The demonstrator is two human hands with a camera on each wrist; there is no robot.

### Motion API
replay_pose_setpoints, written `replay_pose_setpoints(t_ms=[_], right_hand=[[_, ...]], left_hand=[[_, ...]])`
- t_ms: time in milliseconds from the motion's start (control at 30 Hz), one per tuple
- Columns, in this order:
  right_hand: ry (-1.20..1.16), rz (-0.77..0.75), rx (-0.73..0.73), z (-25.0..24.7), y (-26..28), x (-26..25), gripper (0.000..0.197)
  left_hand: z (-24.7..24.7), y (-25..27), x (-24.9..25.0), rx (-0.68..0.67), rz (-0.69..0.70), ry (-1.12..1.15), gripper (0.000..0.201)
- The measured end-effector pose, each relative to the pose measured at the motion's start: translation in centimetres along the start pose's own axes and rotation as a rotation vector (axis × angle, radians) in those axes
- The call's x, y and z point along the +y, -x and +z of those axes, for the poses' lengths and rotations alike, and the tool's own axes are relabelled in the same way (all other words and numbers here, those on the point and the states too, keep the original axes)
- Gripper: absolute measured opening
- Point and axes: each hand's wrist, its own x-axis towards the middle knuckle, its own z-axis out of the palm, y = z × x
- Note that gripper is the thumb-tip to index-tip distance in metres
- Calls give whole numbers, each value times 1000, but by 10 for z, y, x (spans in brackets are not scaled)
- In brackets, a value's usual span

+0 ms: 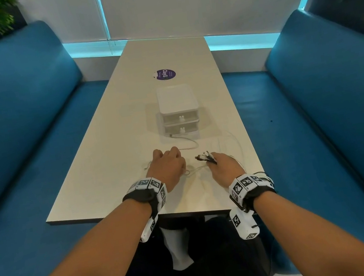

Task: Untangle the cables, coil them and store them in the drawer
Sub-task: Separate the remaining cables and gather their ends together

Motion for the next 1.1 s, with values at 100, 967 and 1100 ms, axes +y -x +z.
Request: replay_pose_setpoints(t_ms=[100, 967, 1100], right_hand=[[-13, -43, -45, 3, 0, -9, 21], [-224, 66, -237, 19, -3, -20, 25], [-306, 44, -195, 21, -1, -16, 22]], left_hand=[[3, 0, 4, -27, 9, 20, 21], [8, 6, -8, -112, -202, 461, 17], [17, 2, 0, -53, -232, 451, 15]])
